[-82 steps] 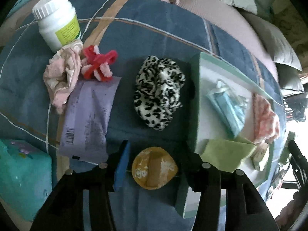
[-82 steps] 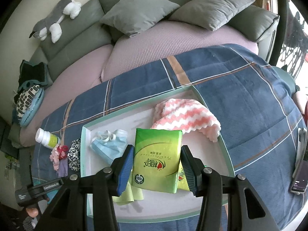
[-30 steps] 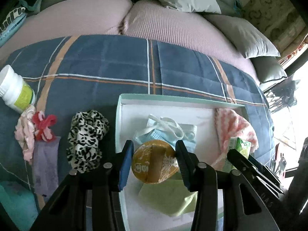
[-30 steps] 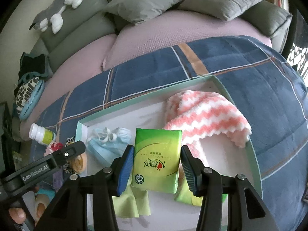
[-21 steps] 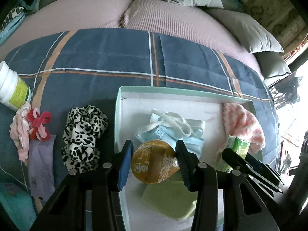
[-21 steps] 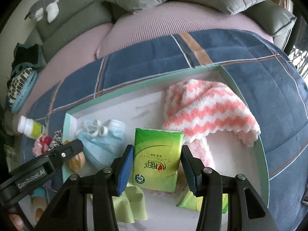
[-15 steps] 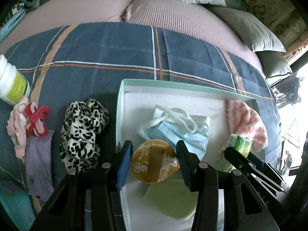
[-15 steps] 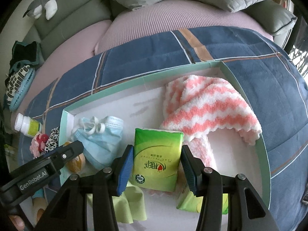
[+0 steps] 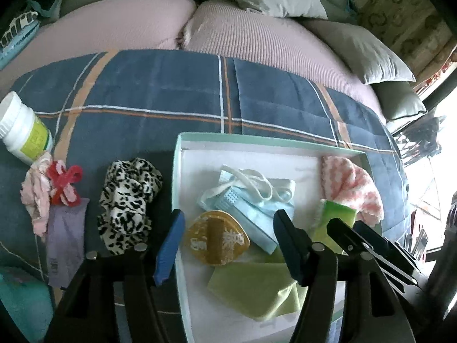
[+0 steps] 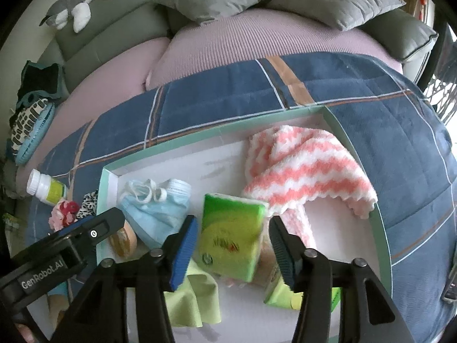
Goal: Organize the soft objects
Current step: 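Lower the sponge and tissue pack into the tray and open both grippers, then withdraw both grippers from the tray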
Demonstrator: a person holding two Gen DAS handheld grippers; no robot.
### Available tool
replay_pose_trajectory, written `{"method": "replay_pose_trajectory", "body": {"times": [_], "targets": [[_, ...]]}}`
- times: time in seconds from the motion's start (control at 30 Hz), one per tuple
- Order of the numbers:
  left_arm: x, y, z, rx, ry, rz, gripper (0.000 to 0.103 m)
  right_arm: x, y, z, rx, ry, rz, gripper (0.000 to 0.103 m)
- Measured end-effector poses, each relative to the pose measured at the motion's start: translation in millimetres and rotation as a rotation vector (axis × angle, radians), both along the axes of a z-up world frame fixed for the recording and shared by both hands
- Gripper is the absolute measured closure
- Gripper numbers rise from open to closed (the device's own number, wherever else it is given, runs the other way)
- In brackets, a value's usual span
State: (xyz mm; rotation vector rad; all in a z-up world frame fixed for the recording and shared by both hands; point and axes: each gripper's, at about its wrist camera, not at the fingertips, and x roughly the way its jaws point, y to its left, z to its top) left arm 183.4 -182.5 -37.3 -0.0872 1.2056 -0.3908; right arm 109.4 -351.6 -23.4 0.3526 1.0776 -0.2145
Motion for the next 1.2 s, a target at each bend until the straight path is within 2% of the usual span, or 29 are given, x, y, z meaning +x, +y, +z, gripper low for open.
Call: {"method": "replay_pose_trajectory", "body": {"times": [0.07,0.23,0.43,0.5,0.63,0.77,0.83,0.97,1.03,1.2], "targets": [[-1,4,3,-0.003,-0.008,0.007,0.032,0,1,2,-0.006,-0.006,0.003,0.044],[1,16,8,-0.025,-0.015,0.044,0.031,-2,2,5,-0.013,-0.013,0.002,0.043],[4,22,7,-0.007,-0.025,0.072,0.031,-2,4,8,-0.023,-0.02,0.004,0.04],[6,26,8,0.002,-0.034,0.083,0.031,-3,6,10,-0.031,-0.027,0.007,0.033],[8,36,10,0.033,-0.067,0.113,0.017,-3,8,12,-0.043,-0.042,0.011,0.026],[10,50,12,0.071,-0.097,0.147,0.013,-2,9,13,-0.046,-0.049,0.016,0.02],[11,56,13,0.081,-0.108,0.164,0.01,-2,10,14,-0.046,-0.056,0.018,0.012],[12,68,17,0.099,-0.143,0.198,0.004,-2,14,17,-0.043,-0.072,0.03,0.009],[12,73,20,0.11,-0.165,0.209,0.003,-2,15,18,-0.042,-0.081,0.036,0.001],[10,90,27,0.134,-0.213,0.245,0.001,-2,23,22,-0.053,-0.11,0.059,0.0]]}}
